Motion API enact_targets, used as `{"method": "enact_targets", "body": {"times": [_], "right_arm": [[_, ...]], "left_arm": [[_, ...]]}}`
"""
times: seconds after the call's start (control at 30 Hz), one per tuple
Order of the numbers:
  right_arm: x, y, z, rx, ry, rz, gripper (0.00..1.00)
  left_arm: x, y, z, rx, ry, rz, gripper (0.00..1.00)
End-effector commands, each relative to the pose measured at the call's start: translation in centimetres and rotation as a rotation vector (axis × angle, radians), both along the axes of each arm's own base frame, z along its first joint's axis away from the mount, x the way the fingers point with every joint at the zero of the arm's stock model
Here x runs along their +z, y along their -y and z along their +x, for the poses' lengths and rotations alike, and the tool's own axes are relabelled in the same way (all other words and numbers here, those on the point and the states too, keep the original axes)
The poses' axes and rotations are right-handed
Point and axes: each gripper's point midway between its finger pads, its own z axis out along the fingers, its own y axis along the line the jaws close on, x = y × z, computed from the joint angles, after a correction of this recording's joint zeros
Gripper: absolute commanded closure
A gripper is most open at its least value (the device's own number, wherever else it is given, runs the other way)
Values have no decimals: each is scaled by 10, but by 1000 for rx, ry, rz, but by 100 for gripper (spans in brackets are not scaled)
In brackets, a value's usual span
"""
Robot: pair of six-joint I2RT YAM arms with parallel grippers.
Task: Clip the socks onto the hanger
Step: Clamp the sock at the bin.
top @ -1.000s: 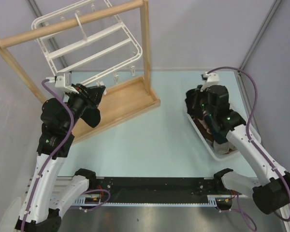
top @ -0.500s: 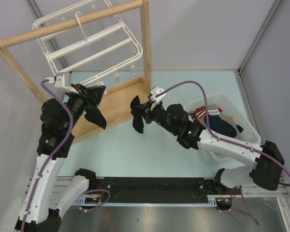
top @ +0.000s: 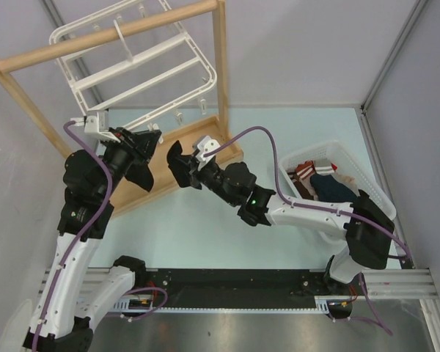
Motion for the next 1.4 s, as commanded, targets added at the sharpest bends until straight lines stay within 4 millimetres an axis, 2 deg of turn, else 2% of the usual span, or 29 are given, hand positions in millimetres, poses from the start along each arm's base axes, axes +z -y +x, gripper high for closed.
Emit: {"method": "enact_targets", "body": {"times": [0.0,0.53,0.97,1.37], "right_arm": [[61,-6,1,-14,95,151,100],[74,-20,-1,17,105,154,100],[58,-26,-1,23,71,105,100],[71,-22,-4,28,90,136,100]], "left_arm": [[-12,15,-9,-84,-39,-6,100],[-13,14,-9,-81,-37,-1,100],[-8,12,-11,-71,-24,0,100],[-13,12,-9,-67,-34,11,100]]}}
